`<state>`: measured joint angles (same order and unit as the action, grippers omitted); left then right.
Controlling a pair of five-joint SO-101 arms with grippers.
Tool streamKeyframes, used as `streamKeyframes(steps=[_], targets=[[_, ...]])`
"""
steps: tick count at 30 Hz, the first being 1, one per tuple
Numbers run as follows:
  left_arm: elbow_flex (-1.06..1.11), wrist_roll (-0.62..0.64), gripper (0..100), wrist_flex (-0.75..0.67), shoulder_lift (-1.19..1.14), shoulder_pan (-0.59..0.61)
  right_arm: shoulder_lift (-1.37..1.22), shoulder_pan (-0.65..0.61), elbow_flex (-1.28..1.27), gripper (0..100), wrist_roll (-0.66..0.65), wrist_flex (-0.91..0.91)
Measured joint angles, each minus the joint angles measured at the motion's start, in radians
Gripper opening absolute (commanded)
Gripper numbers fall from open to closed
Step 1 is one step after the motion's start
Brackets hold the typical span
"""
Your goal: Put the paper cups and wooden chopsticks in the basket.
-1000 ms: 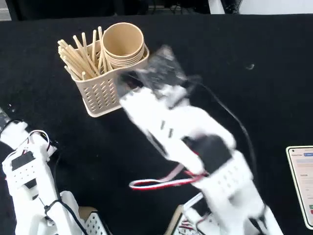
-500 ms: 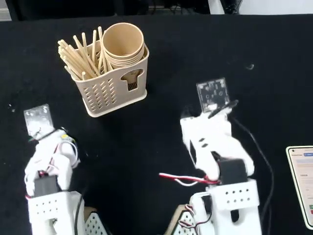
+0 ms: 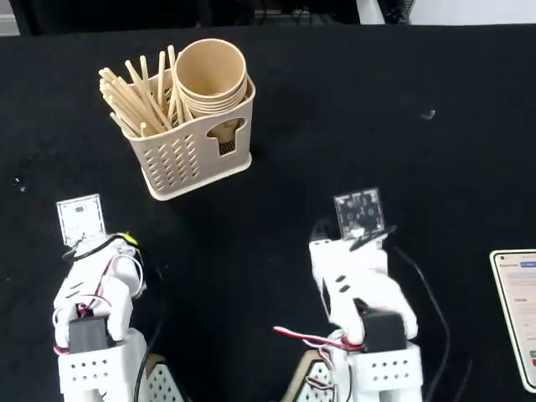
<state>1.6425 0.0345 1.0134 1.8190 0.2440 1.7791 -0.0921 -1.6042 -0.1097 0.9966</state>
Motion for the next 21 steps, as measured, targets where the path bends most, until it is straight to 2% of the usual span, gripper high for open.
streamKeyframes(steps=[5,8,12,14,21], targets=[[0.031,0.000,3,0.026,-0.002,0.000,0.020,-0.002,-0.078,1.5,0.115,0.031],[0.034,0.000,3,0.126,0.000,0.000,0.020,-0.002,-0.083,1.5,0.166,0.064],[0.034,0.000,3,0.236,0.000,0.000,0.020,-0.002,-0.083,1.2,0.175,0.186],[0.034,0.000,3,0.250,0.000,0.000,0.020,-0.002,-0.083,1.2,0.175,0.261],[0.034,0.000,3,0.255,0.000,0.000,0.020,-0.002,-0.083,1.2,0.175,0.295]])
